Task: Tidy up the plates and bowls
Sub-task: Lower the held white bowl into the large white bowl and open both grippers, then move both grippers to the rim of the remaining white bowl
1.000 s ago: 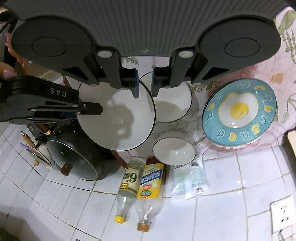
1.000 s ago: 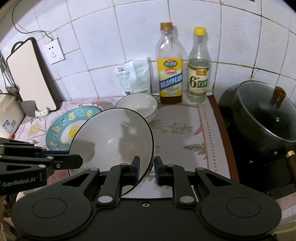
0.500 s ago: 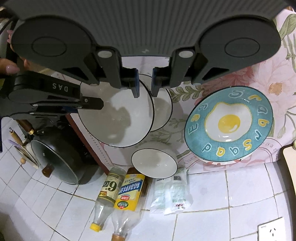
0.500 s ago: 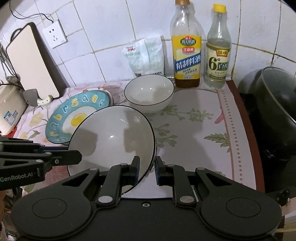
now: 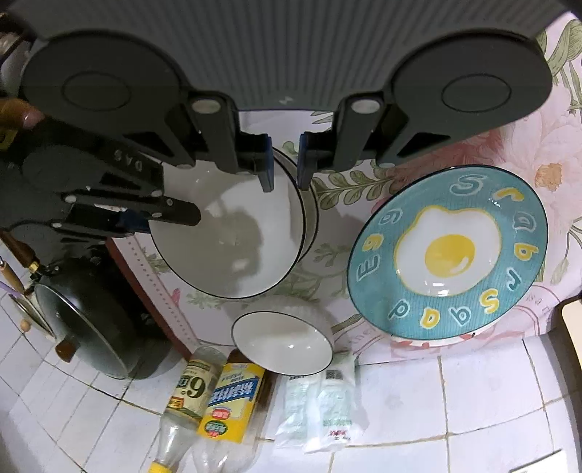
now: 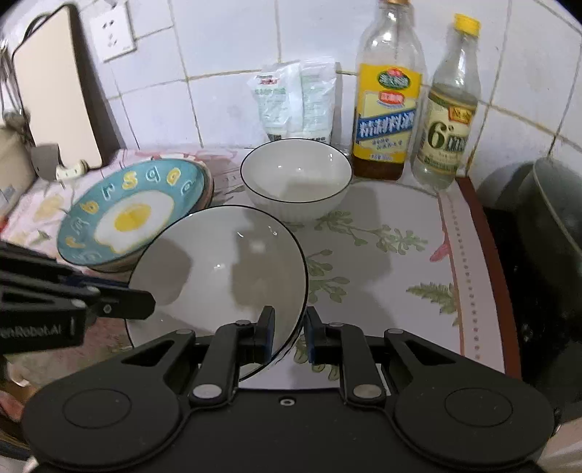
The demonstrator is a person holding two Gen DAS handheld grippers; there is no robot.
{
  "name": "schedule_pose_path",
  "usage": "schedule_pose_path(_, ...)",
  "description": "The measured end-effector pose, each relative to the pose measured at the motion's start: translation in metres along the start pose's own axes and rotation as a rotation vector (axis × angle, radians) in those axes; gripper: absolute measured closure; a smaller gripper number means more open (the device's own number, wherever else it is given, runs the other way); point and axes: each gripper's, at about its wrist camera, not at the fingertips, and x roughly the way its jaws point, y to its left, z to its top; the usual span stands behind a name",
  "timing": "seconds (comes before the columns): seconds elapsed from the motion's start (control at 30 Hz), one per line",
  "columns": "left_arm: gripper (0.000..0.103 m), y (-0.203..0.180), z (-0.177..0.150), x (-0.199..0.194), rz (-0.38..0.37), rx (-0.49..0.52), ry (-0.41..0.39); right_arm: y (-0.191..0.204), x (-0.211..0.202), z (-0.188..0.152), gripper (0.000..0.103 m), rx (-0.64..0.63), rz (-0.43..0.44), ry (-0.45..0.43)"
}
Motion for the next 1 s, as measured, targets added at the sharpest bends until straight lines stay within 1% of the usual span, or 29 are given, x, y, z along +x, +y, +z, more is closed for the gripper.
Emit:
schedule_pose_path(0.1, 0.092, 0.002, 0.001, 0.003, -0.007, -0.006, 0.011, 0.004, 0.001, -0.001, 0.081, -0.027, -0.026, -0.012)
schedule_pose_path(0.13, 0.091, 0.002, 0.001, 0.003, -0.010, -0.006, 0.014, 0.004, 0.001, -0.002, 0.079, -0.030, -0.021, -0.013)
schedule_pose_path(0.2, 0.089, 0.002, 0.001, 0.004, -0.010, -0.009, 0.020, 0.001, 0.001, -0.003, 0.079, -0.031, -0.012, -0.003)
schedule_pose_path(0.23, 0.088, 0.002, 0.001, 0.002, -0.003, -0.003, 0.009, 0.000, 0.001, -0.003, 0.079, -0.025, -0.005, -0.004)
schedule_pose_path(0.3, 0.086, 0.002, 0.002, -0.002, 0.009, -0.004, 0.002, -0.002, -0.004, -0.003, 0.079, -0.020, 0.007, -0.026)
schedule_pose_path(0.37, 0.086, 0.003, 0.002, -0.007, -0.010, -0.003, 0.002, 0.000, -0.010, -0.003, 0.078, -0.020, 0.007, -0.043)
schedule_pose_path(0.5, 0.082, 0.000, -0.002, -0.017, 0.002, 0.032, -0.011, 0.000, -0.029, 0.000, 0.078, -0.040, 0.008, -0.081)
schedule_pose_path(0.6, 0.076, -0.003, -0.003, -0.023, 0.000, 0.054, -0.009, 0.001, -0.045, 0.001, 0.071, -0.050, 0.013, -0.091)
schedule_pose_path(0.63, 0.076, -0.005, -0.003, -0.024, 0.007, 0.065, -0.003, 0.001, -0.049, 0.001, 0.066, -0.054, 0.014, -0.088)
schedule_pose_path(0.7, 0.076, -0.007, -0.005, -0.029, 0.008, 0.080, -0.004, 0.002, -0.054, -0.001, 0.066, -0.069, 0.011, -0.078)
schedule_pose_path(0.77, 0.076, -0.008, -0.005, -0.036, 0.008, 0.092, -0.010, 0.000, -0.059, -0.003, 0.065, -0.068, 0.031, -0.064)
schedule_pose_path(0.8, 0.075, -0.008, -0.005, -0.040, 0.011, 0.096, -0.017, -0.001, -0.062, -0.004, 0.064, -0.061, 0.041, -0.060)
schedule_pose_path(0.83, 0.074, -0.009, -0.005, -0.044, 0.012, 0.102, -0.025, -0.003, -0.065, -0.004, 0.060, -0.055, 0.050, -0.059)
schedule_pose_path(0.87, 0.073, -0.009, -0.004, -0.048, 0.012, 0.105, -0.032, -0.004, -0.068, -0.004, 0.058, -0.054, 0.057, -0.060)
schedule_pose_path(1.0, 0.064, -0.011, 0.001, -0.060, 0.009, 0.134, -0.042, -0.008, -0.083, -0.002, 0.056, -0.053, 0.079, -0.069)
